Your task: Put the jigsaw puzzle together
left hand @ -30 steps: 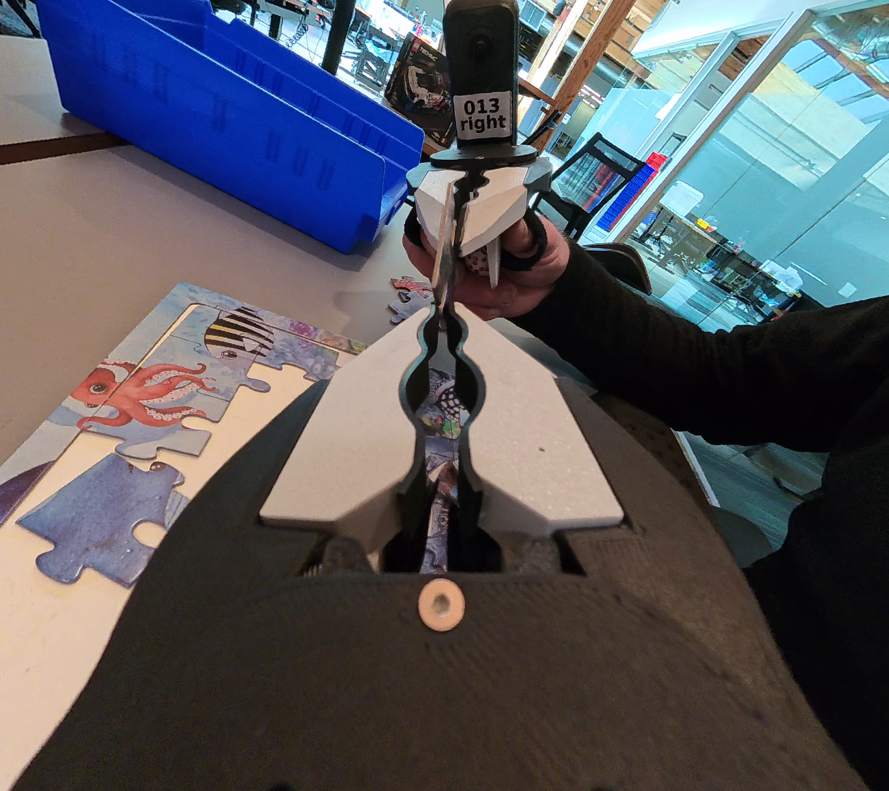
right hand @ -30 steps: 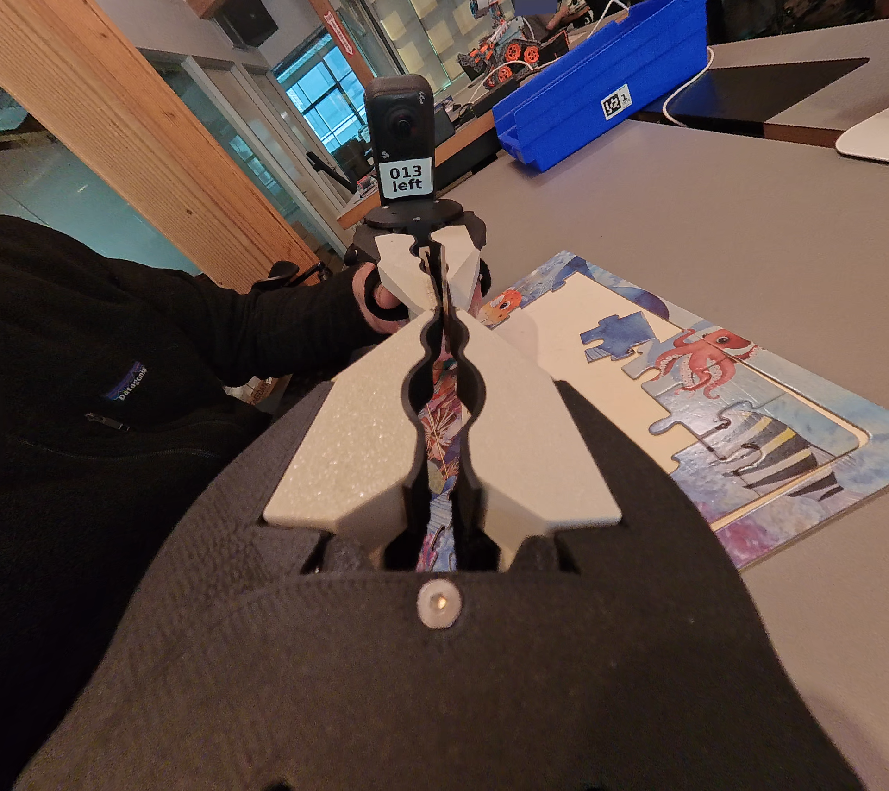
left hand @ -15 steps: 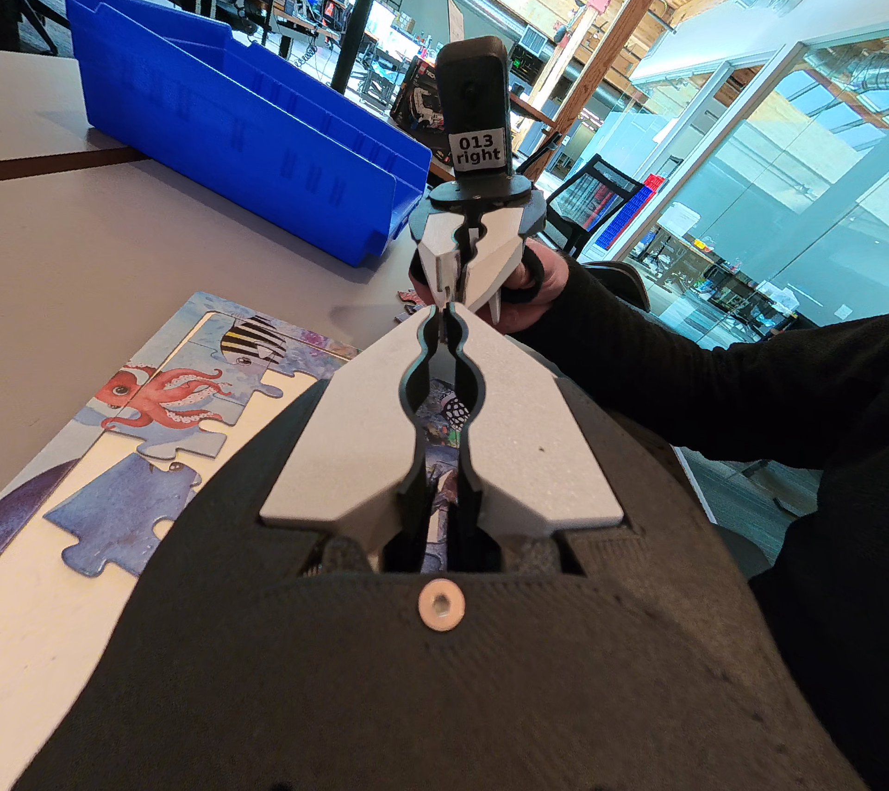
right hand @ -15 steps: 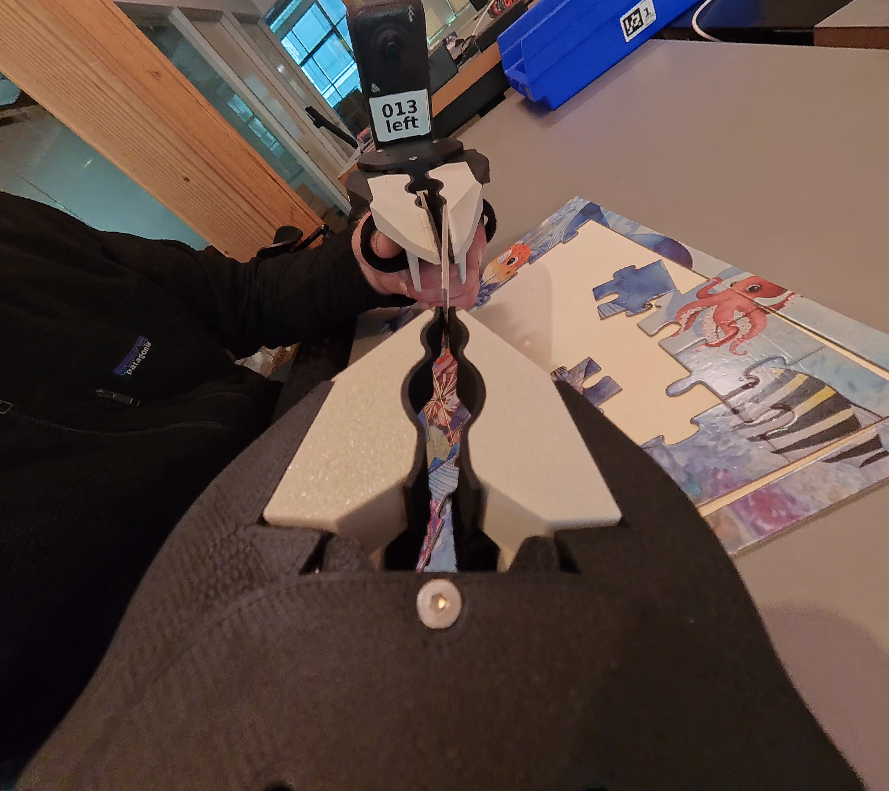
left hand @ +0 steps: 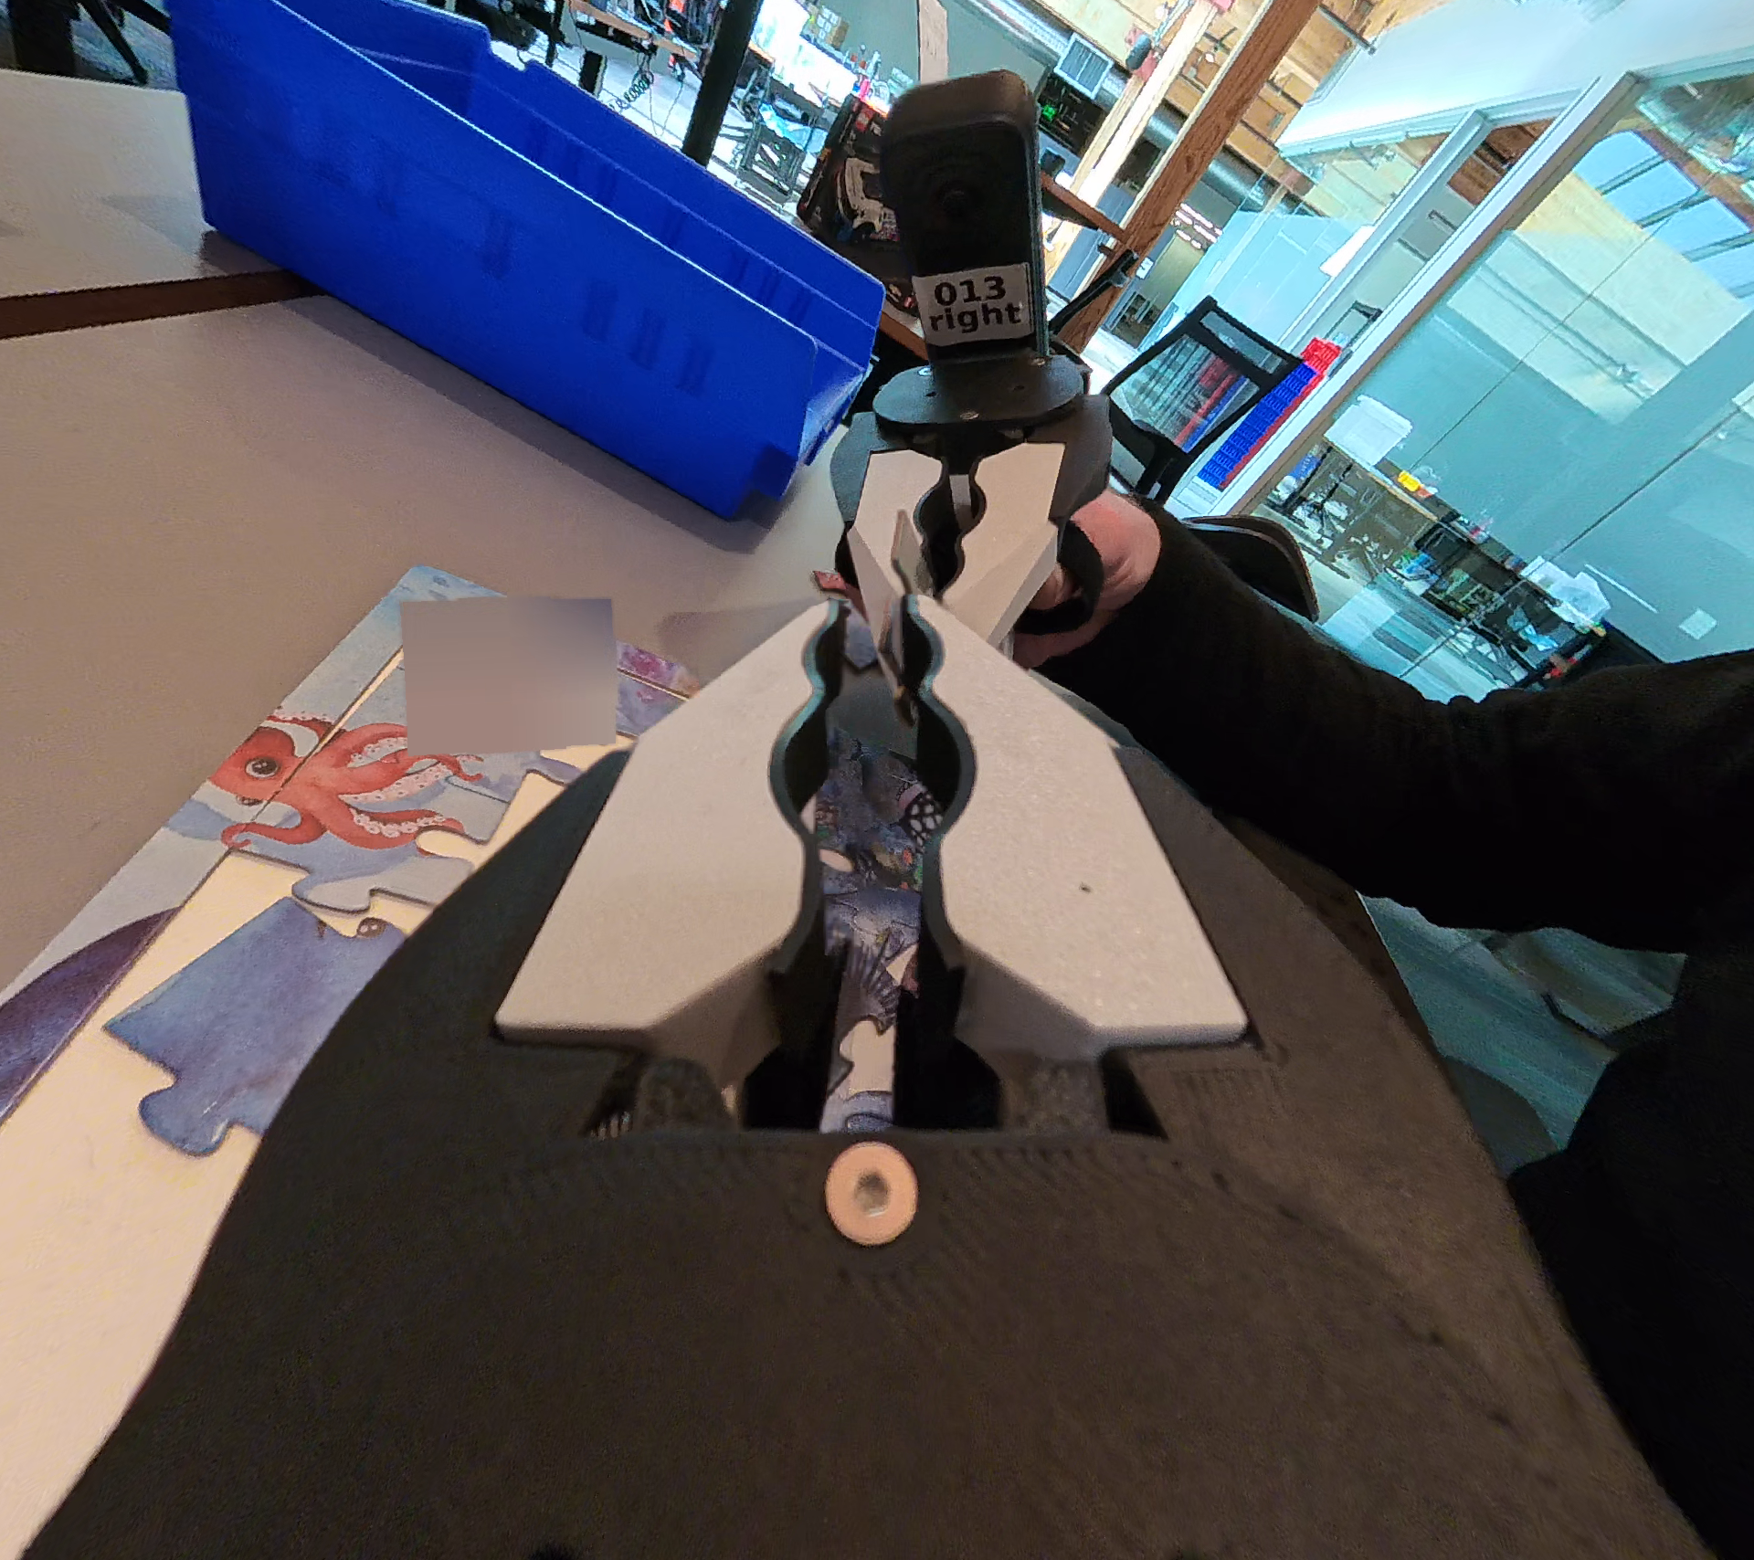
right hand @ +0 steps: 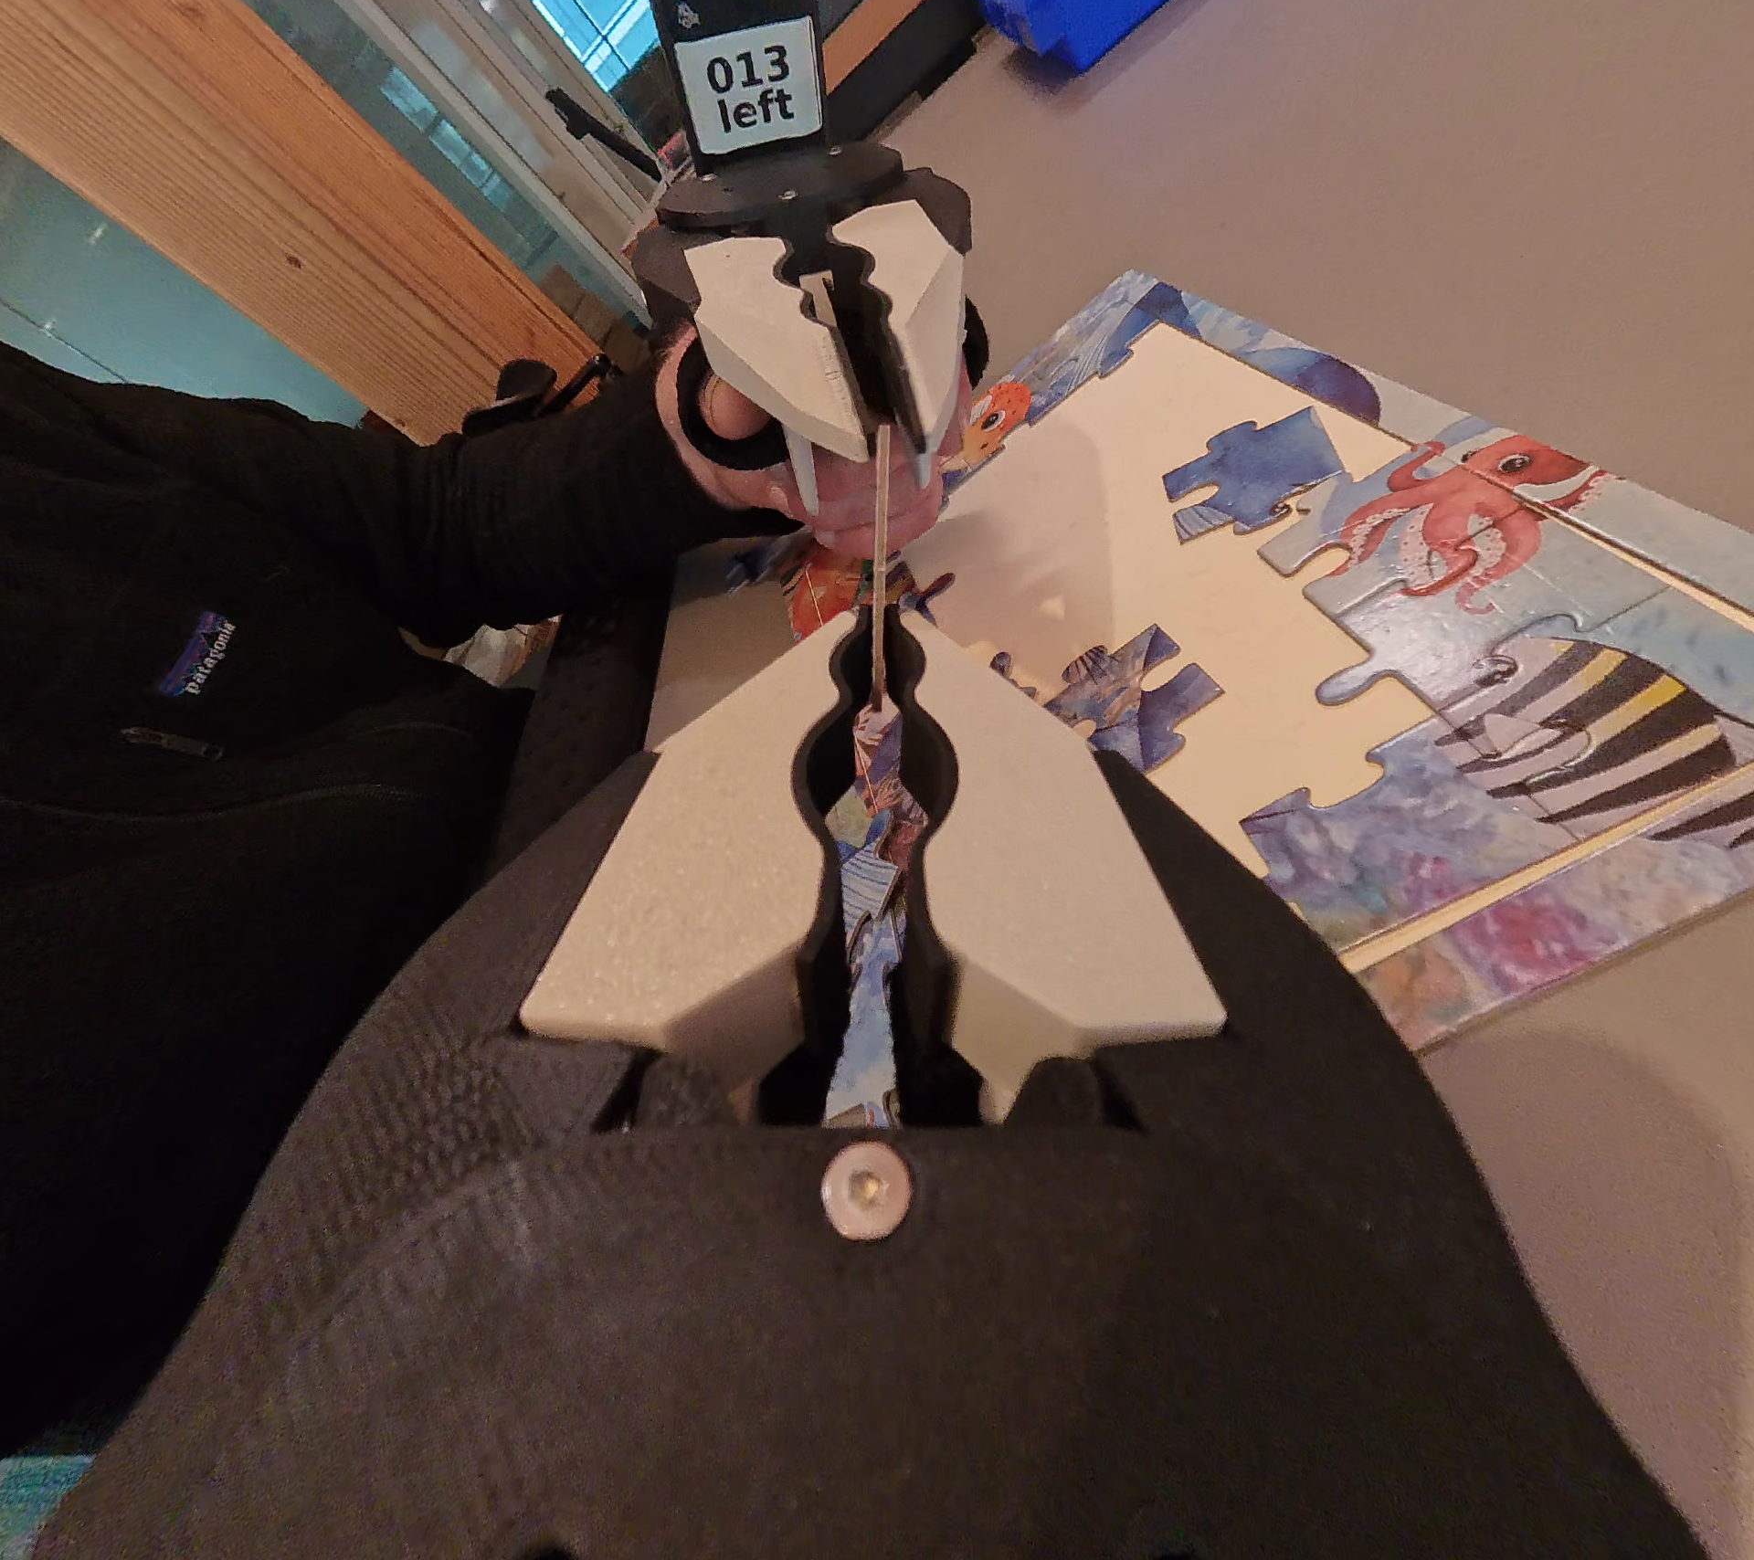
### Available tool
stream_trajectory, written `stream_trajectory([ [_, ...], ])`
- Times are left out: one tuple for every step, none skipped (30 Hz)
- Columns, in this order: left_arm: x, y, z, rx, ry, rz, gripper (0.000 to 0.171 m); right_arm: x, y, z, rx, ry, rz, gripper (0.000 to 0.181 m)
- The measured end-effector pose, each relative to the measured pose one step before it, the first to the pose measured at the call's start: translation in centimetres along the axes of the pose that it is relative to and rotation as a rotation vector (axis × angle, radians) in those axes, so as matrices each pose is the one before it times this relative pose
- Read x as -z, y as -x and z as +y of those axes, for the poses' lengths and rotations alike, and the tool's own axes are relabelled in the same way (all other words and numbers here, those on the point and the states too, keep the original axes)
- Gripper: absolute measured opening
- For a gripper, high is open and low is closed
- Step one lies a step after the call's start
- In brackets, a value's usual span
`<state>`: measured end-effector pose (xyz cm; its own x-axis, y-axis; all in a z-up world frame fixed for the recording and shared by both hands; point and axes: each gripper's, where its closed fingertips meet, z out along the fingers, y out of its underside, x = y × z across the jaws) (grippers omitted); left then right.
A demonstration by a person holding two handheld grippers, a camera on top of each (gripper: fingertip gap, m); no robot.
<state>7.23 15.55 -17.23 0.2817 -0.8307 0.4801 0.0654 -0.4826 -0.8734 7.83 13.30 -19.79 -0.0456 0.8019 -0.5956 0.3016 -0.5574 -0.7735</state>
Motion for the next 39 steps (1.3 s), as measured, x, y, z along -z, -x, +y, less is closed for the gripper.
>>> stream_trajectory([
  [0.149, 0.185, -0.155, 0.0078, -0.00658, -0.0021, 0.018, 0.233, -0.113, -0.193, -0.0024, -0.0130, 0.0034, 0.000],
  [0.148, 0.057, -0.169, 0.0158, -0.00999, 0.0087, 0.021, 0.223, -0.092, -0.209, -0.0039, -0.0132, 0.0021, 0.000],
  [0.082, -0.001, -0.133, 0.0158, -0.00900, 0.0112, 0.022, 0.193, -0.011, -0.226, -0.0034, -0.0132, -0.0021, 0.000],
  [-0.038, -0.063, 0.061, 0.0109, 0.00214, 0.0115, 0.024, 0.155, -0.033, -0.237, -0.0006, -0.0149, 0.0013, 0.000],
  [-0.213, -0.355, 0.265, 0.0047, 0.01421, 0.0240, 0.027, 0.094, 0.027, -0.154, 0.0004, -0.0085, -0.0015, 0.000],
  [-0.296, -0.442, 0.354, -0.0060, 0.01744, 0.0223, 0.025, 0.020, 0.068, -0.074, 0.0013, -0.0036, -0.0027, 0.000],
  [-0.332, -0.246, 0.266, -0.0131, 0.01200, 0.0047, 0.020, -0.031, 0.087, -0.018, 0.0016, -0.0002, -0.0031, 0.000],
  [-0.339, -0.116, 0.248, -0.0080, 0.01216, -0.0017, 0.014, -0.081, 0.066, 0.079, 0.0019, 0.0052, -0.0016, 0.000],
  [-0.257, 0.064, 0.067, -0.0025, 0.00166, -0.0085, 0.006, -0.084, 0.057, 0.100, 0.0023, 0.0064, -0.0016, 0.000],
  [-0.118, 0.224, -0.107, 0.0043, -0.00818, -0.0112, 0.001, -0.057, 0.060, 0.075, -0.0001, 0.0053, -0.0023, 0.000],
  [-0.072, -0.042, -0.111, 0.0125, -0.00708, 0.0105, 0.000, 0.006, 0.002, -0.016, -0.0013, -0.0008, 0.0010, 0.000],
  [-0.029, -0.010, -0.107, 0.0085, -0.00610, 0.0087, 0.000, 0.119, -0.045, -0.105, 0.0016, -0.0049, 0.0042, 0.000],
  [-0.026, 0.164, -0.104, 0.0030, -0.00360, -0.0070, 0.000, 0.201, -0.159, -0.111, 0.0000, -0.0023, 0.0127, 0.003],
  [-0.018, 0.351, 0.027, 0.0020, 0.00506, -0.0188, 0.000, 0.311, -0.316, -0.076, -0.0057, 0.0027, 0.0206, 0.011],
  [-0.061, 0.465, 0.220, 0.0051, 0.01723, -0.0231, 0.000, 0.485, -0.330, -0.103, -0.0051, 0.0020, 0.0199, 0.019],
  [-0.117, 0.413, 0.314, 0.0071, 0.01962, -0.0182, 0.000, 0.638, -0.542, -0.127, 0.0030, -0.0022, 0.0353, 0.020],
  [-0.205, 0.298, 0.373, 0.0127, 0.02001, -0.0093, 0.000, 0.704, -0.899, 0.079, 0.0133, 0.0102, 0.0588, 0.019],
  [-0.312, 0.237, 0.527, 0.0130, 0.02811, -0.0061, 0.000, 0.630, -0.823, 0.258, 0.0178, 0.0183, 0.0516, 0.019],
  [-0.428, 0.147, 0.682, 0.0035, 0.03669, -0.0057, 0.000, 0.529, -0.299, 0.054, 0.0054, 0.0008, 0.0124, 0.019],
  [-0.490, 0.100, 0.563, -0.0037, 0.02947, -0.0085, 0.000, 0.440, -0.077, -0.180, -0.0106, -0.0151, -0.0064, 0.020],
  [-0.509, 0.036, 0.548, -0.0003, 0.02996, -0.0066, 0.000, 0.308, -0.047, -0.162, -0.0099, -0.0123, -0.0076, 0.019],
  [-0.486, -0.020, 0.396, -0.0005, 0.02399, -0.0033, 0.000, 0.150, -0.144, 0.059, 0.0004, 0.0014, 0.0024, 0.019],
  [-0.401, 0.017, 0.180, -0.0001, 0.01146, -0.0050, 0.000, 0.006, -0.211, 0.300, 0.0024, 0.0157, 0.0079, 0.018],
  [-0.332, 0.056, 0.083, 0.0052, 0.00728, -0.0036, 0.000, -0.107, -0.101, 0.405, 0.0001, 0.0210, 0.0002, 0.015],
  [-0.252, 0.042, 0.036, 0.0062, 0.00467, -0.0012, 0.000, -0.147, -0.015, 0.407, -0.0013, 0.0203, -0.0035, 0.011],
  [-0.186, 0.033, 0.019, 0.0055, 0.00354, 0.0000, 0.000, -0.176, -0.029, 0.452, -0.0045, 0.0251, -0.0023, 0.010],
  [-0.126, 0.028, 0.002, 0.0034, 0.00323, -0.0001, 0.000, -0.184, -0.022, 0.459, -0.0037, 0.0257, -0.0020, 0.010],
  [-0.115, 0.061, 0.088, 0.0029, 0.00920, -0.0025, 0.000, -0.144, -0.117, 0.384, -0.0024, 0.0204, 0.0034, 0.010],
  [-0.109, 0.072, 0.172, 0.0033, 0.01393, -0.0028, 0.000, -0.129, -0.145, 0.305, -0.0037, 0.0147, 0.0038, 0.010],
  [-0.091, 0.105, 0.094, 0.0037, 0.00792, -0.0049, 0.000, -0.103, -0.184, 0.247, -0.0070, 0.0123, 0.0053, 0.009],
  [-0.113, 0.106, 0.150, 0.0047, 0.01185, -0.0042, 0.000, -0.077, -0.251, 0.149, 0.0023, 0.0063, 0.0136, 0.006],
  [-0.141, 0.064, 0.221, 0.0010, 0.01624, -0.0033, 0.000, -0.058, -0.216, 0.192, 0.0048, 0.0096, 0.0126, 0.004],
  [-0.139, 0.137, 0.173, -0.0034, 0.01379, -0.0096, 0.000, -0.065, -0.091, 0.211, -0.0081, 0.0119, 0.0011, 0.004],
  [-0.122, 0.145, 0.128, -0.0024, 0.01100, -0.0114, 0.000, -0.020, -0.117, 0.151, -0.0061, 0.0065, 0.0027, 0.003],
  [-0.114, 0.077, 0.180, -0.0041, 0.01498, -0.0081, 0.000, -0.046, -0.108, 0.199, -0.0063, 0.0082, 0.0014, 0.002],
  [-0.106, 0.099, 0.162, -0.0055, 0.01383, -0.0097, 0.000, -0.081, -0.085, 0.233, -0.0116, 0.0107, -0.0035, 0.003],
  [-0.100, 0.176, 0.122, -0.0066, 0.01134, -0.0147, 0.000, -0.073, -0.120, 0.188, -0.0085, 0.0065, -0.0022, 0.003],
  [-0.115, 0.177, 0.163, -0.0105, 0.01602, -0.0167, 0.000, -0.065, -0.107, 0.171, -0.0084, 0.0057, -0.0030, 0.002],
  [-0.151, 0.133, 0.240, -0.0152, 0.02200, -0.0180, 0.001, -0.105, -0.107, 0.206, -0.0052, 0.0089, -0.0005, 0.002],
])
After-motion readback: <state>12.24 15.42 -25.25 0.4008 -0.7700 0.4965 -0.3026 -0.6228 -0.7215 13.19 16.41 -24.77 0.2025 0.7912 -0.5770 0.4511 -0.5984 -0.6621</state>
